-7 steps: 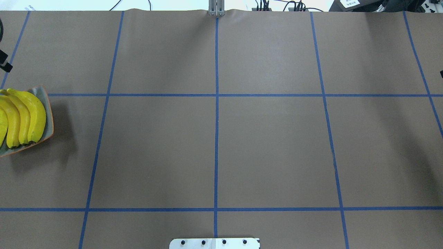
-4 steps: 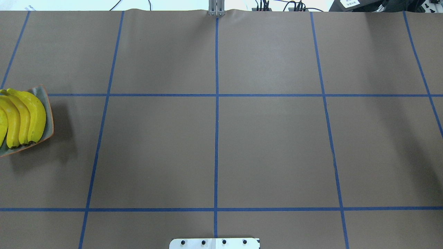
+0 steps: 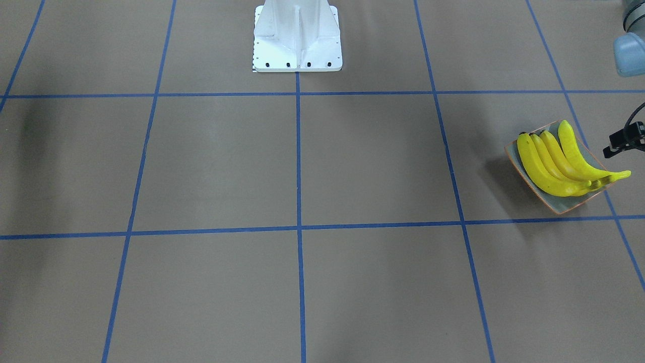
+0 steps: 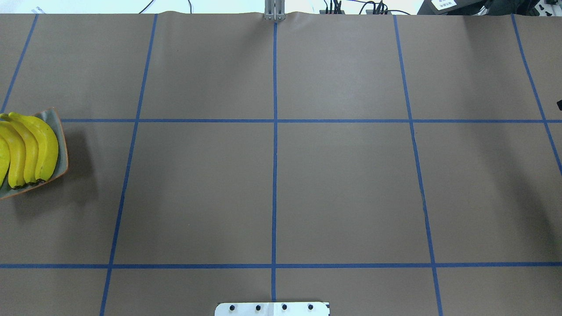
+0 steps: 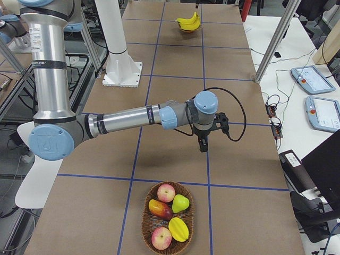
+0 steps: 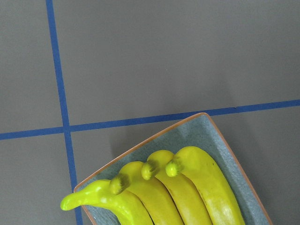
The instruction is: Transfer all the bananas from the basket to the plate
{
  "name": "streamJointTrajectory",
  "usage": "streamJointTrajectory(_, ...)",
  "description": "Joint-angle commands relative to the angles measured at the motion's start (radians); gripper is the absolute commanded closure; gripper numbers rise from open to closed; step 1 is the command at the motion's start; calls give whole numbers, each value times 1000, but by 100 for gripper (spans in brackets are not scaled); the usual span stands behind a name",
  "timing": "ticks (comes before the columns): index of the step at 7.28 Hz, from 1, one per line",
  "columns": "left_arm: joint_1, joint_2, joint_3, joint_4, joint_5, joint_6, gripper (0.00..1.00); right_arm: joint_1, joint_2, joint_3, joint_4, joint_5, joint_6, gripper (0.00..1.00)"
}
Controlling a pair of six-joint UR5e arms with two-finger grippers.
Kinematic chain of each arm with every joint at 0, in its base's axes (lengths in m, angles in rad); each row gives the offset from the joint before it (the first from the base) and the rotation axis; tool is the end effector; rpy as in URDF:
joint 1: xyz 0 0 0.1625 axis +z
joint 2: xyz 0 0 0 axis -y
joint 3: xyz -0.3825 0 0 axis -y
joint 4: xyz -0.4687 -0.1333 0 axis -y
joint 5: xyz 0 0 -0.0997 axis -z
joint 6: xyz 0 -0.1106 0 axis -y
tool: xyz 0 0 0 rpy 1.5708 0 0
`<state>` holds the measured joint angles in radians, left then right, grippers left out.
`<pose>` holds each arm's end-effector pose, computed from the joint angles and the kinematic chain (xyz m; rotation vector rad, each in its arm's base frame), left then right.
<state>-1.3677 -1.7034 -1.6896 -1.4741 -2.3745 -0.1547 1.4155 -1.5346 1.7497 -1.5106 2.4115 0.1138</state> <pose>0.0714 -0.6131 0.4855 0.0012 0.8156 0.1079 -0.0406 -0.5885 0.4886 0.1445 -0.8628 -0.1545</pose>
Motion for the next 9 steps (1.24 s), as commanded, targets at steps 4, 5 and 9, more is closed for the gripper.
streamJointTrajectory(4, 1, 31, -36, 0, 0, -37, 0, -3, -4, 34, -57, -35, -78, 0)
streamJointTrajectory(5, 1, 31, -36, 0, 0, -37, 0, 3, 2, 34, -122, -70, -153, 0)
streamJointTrajectory(9, 2, 31, -32, 1, 0, -36, 0, 66, 33, 68, -329, -101, -261, 0)
